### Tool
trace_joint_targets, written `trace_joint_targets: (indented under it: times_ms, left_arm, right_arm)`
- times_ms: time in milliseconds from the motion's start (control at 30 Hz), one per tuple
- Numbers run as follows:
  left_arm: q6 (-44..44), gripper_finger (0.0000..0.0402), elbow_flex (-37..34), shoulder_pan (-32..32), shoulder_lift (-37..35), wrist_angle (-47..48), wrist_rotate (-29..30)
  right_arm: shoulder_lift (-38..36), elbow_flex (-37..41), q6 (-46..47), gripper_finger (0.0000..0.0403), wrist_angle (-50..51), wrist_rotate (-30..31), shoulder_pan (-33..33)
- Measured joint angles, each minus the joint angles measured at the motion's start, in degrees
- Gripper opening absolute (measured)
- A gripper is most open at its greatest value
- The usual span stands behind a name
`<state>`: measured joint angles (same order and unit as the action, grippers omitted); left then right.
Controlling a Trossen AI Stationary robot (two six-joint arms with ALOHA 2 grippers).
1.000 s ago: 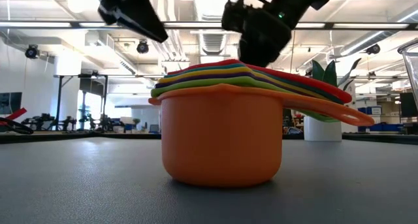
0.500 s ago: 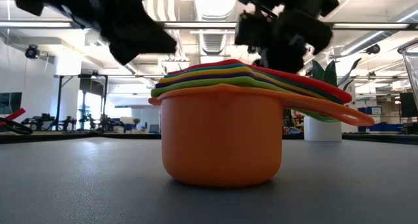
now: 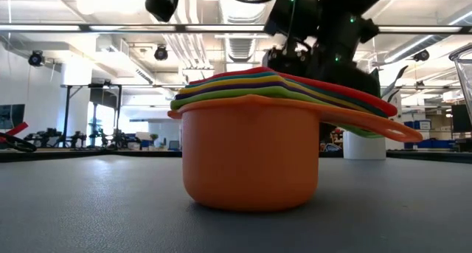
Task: Nest measuring cups in basket
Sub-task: Stack the blue measuring cup on top of the red measuring cup
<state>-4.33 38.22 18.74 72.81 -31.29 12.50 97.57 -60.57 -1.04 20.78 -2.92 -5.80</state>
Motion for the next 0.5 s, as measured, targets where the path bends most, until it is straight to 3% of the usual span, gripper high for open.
trace_joint_targets:
  times_ms: [200,500]
  left_arm:
    - [-0.5,0.0076,-0.1,0.0,0.0,0.2,-0.1]
    - [-0.9,0.0076,0.2,0.0,0.3,2.0,-1.6]
  right_arm:
    - [3.2,0.0,-1.2,0.0283,-3.9,0.0,1.0]
    - [3.8,-0.1,-1.2,0.0279,-4.6,-0.3,2.3]
